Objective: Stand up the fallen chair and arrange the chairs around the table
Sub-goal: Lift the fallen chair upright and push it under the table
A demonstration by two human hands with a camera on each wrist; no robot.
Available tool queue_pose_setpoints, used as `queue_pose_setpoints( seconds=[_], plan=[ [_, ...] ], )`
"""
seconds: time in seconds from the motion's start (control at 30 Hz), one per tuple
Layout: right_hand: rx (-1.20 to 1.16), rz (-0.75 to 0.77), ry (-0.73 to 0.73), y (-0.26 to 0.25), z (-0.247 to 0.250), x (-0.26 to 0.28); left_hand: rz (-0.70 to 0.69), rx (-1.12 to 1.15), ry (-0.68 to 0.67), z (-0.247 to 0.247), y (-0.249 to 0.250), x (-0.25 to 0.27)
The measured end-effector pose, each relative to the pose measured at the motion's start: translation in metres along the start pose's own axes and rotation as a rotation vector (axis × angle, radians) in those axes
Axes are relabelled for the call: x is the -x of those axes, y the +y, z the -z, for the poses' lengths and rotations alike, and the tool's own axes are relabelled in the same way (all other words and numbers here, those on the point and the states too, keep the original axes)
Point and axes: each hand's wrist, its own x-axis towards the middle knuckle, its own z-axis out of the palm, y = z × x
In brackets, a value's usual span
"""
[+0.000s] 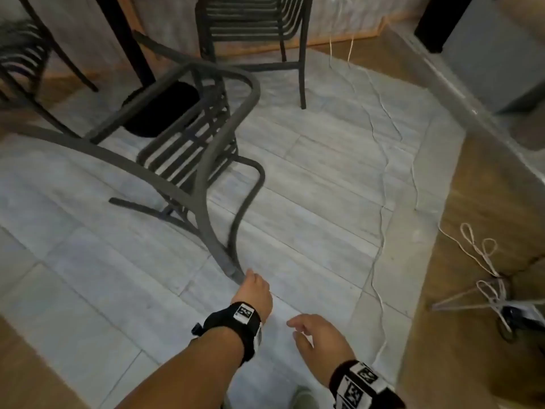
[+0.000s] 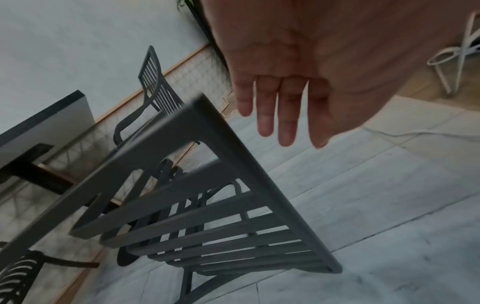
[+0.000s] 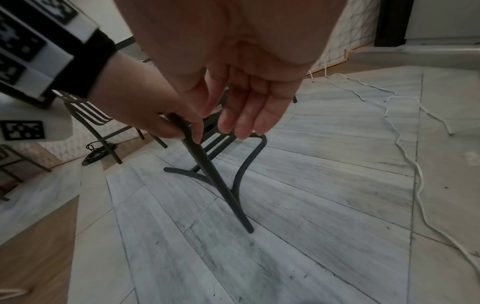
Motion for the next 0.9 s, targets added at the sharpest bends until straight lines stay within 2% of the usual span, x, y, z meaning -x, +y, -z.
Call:
queue_pose_setpoints(
  seconds=[0.1,0.3,0.47,0.57,0.63,0.9],
  plan=[
    [-0.034,-0.009,0.007,0.027,-0.020,-0.028,0.110,-0.071,-0.058,-0.012,0.006,-0.043],
    [-0.053,-0.022,-0.019,0.064,-0.074,-0.077,0.207,-0.129,-0.193,-0.054,0.010,-0.106],
    [-0.060,-0.042,-0.060,0.078,-0.096,-0.097,0.207,-0.239,-0.226,-0.077,0.006,-0.123],
    [-0.053,-0.036,-0.062,0.082,-0.099,-0.101,0.150,-0.205,-0.196,-0.065,0.001,-0.115],
    [-0.039,-0.040,-0.062,0.079,-0.098,-0.103,0.154,-0.097,-0.200,-0.050,-0.007,-0.102],
    [0.045,-0.023,-0.076,0.033,-0.098,-0.128,0.168,0.091,-0.174,0.023,-0.070,-0.006]
  ],
)
